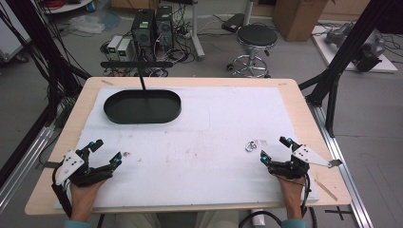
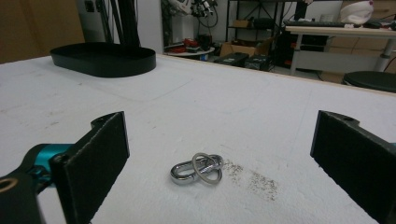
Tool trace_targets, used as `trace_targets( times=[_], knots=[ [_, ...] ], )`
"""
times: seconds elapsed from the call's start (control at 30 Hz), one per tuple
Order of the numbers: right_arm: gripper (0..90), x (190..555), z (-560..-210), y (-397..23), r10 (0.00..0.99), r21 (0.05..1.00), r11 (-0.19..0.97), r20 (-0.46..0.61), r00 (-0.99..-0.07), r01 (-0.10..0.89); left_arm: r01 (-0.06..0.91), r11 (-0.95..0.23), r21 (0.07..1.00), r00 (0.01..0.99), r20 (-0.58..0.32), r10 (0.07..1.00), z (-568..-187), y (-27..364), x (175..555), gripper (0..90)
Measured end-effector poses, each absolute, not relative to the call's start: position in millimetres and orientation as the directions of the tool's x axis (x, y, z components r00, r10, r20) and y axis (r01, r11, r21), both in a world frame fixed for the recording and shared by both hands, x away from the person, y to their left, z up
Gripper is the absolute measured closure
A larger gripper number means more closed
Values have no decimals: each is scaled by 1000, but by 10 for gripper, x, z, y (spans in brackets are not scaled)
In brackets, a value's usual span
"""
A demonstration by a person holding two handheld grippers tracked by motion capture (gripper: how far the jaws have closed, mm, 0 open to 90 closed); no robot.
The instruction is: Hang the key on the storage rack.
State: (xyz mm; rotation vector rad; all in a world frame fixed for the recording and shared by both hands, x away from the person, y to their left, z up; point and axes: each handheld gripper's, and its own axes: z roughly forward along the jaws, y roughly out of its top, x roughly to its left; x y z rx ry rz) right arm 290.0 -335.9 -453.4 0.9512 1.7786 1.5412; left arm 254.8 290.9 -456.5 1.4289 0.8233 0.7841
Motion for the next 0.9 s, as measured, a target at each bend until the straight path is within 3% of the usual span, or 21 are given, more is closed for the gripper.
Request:
trace_targets(
  times=[0.9],
  knots=[
    [38, 2897, -4536, -3404, 821, 992, 27, 50, -569, 127, 12, 11, 1000, 512, -15, 859, -4568, 2910, 2537, 148]
  ],
)
